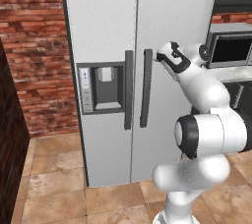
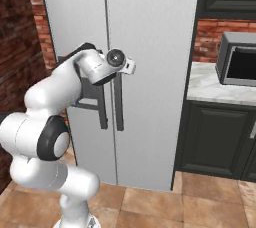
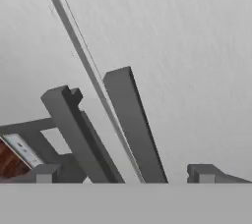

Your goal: There's a steak in the fridge that needs to be moved to the freezer for freezing. Pick up the steak from the fridge, place it on any shelf in the freezer, and close the fridge and freezer doors when done.

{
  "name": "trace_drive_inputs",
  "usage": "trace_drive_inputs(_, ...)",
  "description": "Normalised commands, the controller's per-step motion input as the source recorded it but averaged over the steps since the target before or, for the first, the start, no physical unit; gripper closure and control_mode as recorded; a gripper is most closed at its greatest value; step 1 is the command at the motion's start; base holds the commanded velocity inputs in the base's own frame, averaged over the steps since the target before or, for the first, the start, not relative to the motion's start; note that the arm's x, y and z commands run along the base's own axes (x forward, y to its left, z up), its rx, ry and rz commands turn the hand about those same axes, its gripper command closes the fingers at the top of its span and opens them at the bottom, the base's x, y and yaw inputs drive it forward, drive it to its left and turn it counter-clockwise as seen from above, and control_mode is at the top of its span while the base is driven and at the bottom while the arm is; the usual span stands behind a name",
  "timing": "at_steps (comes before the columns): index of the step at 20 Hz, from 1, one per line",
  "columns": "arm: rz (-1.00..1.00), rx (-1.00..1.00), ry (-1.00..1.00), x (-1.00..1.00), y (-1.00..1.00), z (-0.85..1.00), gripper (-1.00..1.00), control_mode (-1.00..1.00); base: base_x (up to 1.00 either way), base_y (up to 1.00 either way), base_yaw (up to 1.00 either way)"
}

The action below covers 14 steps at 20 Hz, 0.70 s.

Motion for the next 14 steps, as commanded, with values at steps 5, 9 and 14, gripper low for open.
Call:
trace_drive_inputs(5, 0.09, 0.06, -0.05, 0.66, 0.04, -0.44, -1.0, -1.0, 0.0, 0.0, 0.0)
trace_drive_inputs(9, -0.03, 0.0, -0.14, 0.39, 0.67, -0.52, -1.0, -1.0, 0.0, 0.0, 0.0)
trace_drive_inputs(14, -0.14, 0.0, -0.17, 0.62, 0.65, -0.28, -1.0, -1.0, 0.0, 0.0, 0.0)
